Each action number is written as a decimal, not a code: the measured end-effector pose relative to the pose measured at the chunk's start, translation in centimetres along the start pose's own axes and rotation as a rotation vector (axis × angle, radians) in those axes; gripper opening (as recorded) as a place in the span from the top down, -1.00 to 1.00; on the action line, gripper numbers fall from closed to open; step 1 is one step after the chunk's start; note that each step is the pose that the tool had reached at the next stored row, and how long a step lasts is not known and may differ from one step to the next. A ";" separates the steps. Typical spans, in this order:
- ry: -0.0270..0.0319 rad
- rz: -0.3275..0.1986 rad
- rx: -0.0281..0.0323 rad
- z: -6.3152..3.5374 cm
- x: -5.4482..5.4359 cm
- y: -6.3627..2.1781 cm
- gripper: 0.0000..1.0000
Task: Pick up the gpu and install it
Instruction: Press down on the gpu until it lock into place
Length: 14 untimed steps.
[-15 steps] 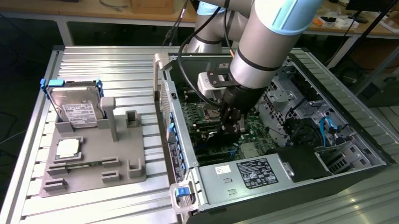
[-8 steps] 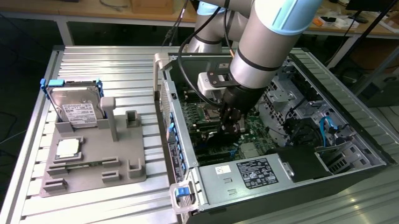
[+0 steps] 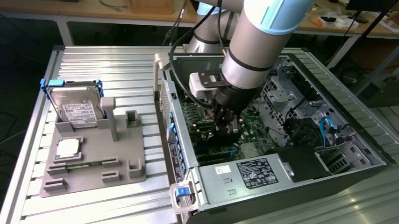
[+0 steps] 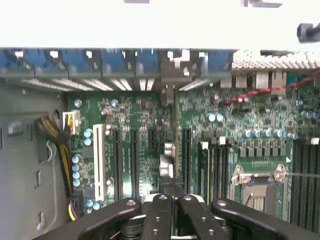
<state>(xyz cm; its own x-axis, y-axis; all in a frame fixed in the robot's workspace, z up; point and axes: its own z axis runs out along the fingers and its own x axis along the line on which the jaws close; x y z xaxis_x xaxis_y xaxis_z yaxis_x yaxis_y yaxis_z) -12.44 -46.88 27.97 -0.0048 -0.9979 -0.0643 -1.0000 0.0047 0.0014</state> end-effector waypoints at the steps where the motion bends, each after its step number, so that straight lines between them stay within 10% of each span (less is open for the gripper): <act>1: 0.0001 0.000 0.0003 0.00 0.0 0.32 0.79; 14: -0.0006 0.000 0.0017 0.28 0.0 3.63 0.79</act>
<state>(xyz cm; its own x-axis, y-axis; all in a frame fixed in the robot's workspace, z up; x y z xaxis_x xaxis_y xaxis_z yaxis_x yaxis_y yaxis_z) -16.07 -46.88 27.70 -0.0048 -0.9979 -0.0648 -1.0000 0.0048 -0.0003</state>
